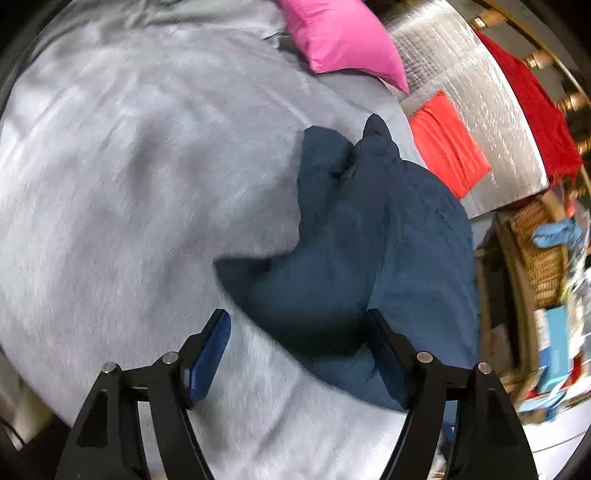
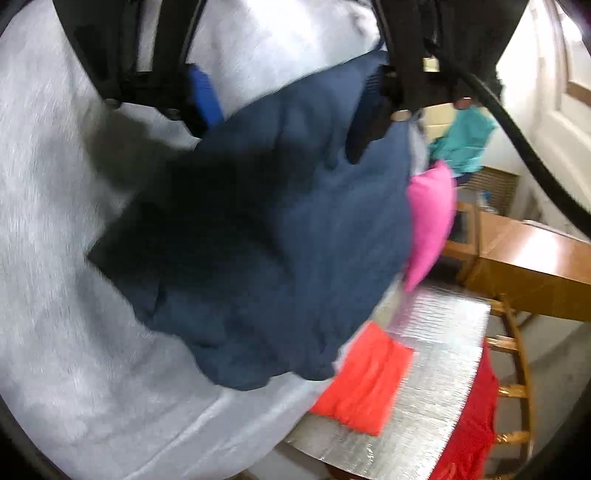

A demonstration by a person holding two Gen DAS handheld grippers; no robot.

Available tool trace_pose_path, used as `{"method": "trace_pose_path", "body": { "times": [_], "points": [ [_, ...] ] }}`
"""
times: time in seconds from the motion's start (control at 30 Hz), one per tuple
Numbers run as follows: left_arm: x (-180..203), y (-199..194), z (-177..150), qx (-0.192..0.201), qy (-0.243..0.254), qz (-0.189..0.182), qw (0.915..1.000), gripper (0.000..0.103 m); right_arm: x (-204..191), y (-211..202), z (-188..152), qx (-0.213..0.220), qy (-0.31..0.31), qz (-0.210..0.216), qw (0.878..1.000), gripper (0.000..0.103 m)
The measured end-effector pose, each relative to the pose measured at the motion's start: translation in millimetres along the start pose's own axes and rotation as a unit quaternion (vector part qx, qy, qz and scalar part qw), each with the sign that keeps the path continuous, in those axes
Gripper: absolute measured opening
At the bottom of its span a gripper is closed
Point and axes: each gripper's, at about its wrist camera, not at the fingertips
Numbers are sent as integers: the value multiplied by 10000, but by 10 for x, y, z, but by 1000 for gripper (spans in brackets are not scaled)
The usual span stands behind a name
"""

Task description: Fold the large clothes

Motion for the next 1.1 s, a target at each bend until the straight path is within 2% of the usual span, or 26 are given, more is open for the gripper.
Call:
{"method": "trace_pose_path", "body": {
  "times": [0.1, 0.27, 0.37, 0.43, 0.47, 0.57, 0.67, 0.77, 0.83, 0.9, 0.97, 1.03, 1.1],
  "points": [
    [-21, 48, -141, -192, -306, -413, 9985, 79, -180, 138, -118, -249, -198, 151, 9994, 78],
    [185, 281, -235, -333, -220, -675, 9969, 79, -476, 524, -299, -495, -457, 189, 9975, 78],
    [291, 488, -253, -363, -244, -802, 9958, 79, -528, 624, -366, -277, -650, 85, 9975, 62],
    [400, 523, -253, -202, 133, -567, 9981, 79, -559, 571, -408, -41, -871, -59, 9962, 54],
    [433, 506, -277, -162, 259, -510, 9982, 75, -658, 561, -415, 112, -1038, -131, 9944, 50],
    [552, 410, -322, -22, 778, -310, 9965, 73, -803, 411, -455, 460, -1470, -194, 9879, 48],
    [522, 547, -383, -261, 973, 177, 9948, 75, -749, 562, -432, 165, -1456, -476, 9881, 48],
    [600, 526, -442, -210, 1257, 392, 9911, 75, -636, 621, -387, -190, -1068, -324, 9936, 48],
    [660, 475, -491, -166, 1473, 500, 9877, 75, -676, 551, -377, -242, -1090, -356, 9931, 51],
    [712, 404, -558, -100, 1726, 657, 9828, 75, -680, 514, -379, -323, -1036, -393, 9933, 61],
    [771, 371, -607, -45, 1987, 796, 9768, 75, -564, 421, -342, -281, -836, -423, 9952, 63],
    [795, 339, -634, -27, 2123, 874, 9733, 75, -318, 263, -251, -115, -469, -481, 9977, 64],
    [809, 304, -648, 3, 2183, 923, 9715, 75, -125, 159, -137, 106, 6, -477, 9988, 72]
  ]
}}
Point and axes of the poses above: each gripper's, at about its wrist camera, not at the fingertips, and y roughly the way its jaws point, x to its right, z to its top, and after that the axes turned 12 degrees about -z, right-handed
